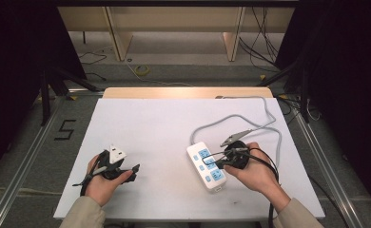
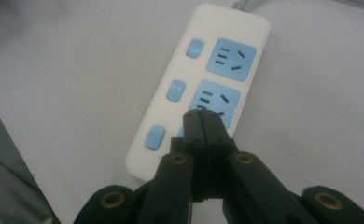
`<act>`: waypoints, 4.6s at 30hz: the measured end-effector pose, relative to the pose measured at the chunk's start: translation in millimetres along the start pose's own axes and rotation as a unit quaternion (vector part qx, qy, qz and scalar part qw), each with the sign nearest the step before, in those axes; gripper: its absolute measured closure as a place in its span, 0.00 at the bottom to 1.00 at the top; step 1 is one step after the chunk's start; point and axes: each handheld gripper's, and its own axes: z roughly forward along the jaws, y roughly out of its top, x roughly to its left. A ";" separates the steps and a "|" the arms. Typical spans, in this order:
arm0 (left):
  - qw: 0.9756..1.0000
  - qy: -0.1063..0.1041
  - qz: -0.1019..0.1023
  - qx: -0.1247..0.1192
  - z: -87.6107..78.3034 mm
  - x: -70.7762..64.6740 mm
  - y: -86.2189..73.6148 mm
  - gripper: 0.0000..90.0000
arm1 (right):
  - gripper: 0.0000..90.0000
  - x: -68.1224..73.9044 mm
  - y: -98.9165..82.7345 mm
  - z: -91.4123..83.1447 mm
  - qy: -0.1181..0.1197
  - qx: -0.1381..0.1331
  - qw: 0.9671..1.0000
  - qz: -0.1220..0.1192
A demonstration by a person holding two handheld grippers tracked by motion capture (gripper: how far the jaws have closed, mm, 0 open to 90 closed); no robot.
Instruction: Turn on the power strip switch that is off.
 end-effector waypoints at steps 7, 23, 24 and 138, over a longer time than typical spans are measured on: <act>1.000 0.000 0.001 0.001 0.0 0.1 -0.2 0.23 | 1.00 2.4 2.5 1.6 0.002 0.003 1.000 -0.002; 1.000 0.000 0.001 0.000 -0.1 -0.2 0.0 0.23 | 1.00 8.4 7.0 6.6 0.007 0.014 1.000 -0.011; 1.000 0.000 0.001 0.000 -0.1 -0.2 0.0 0.23 | 1.00 8.7 7.3 7.1 0.007 0.014 1.000 -0.012; 1.000 -0.003 0.005 0.002 0.2 -2.2 0.9 0.24 | 1.00 22.9 11.6 44.0 0.022 0.089 0.995 -0.026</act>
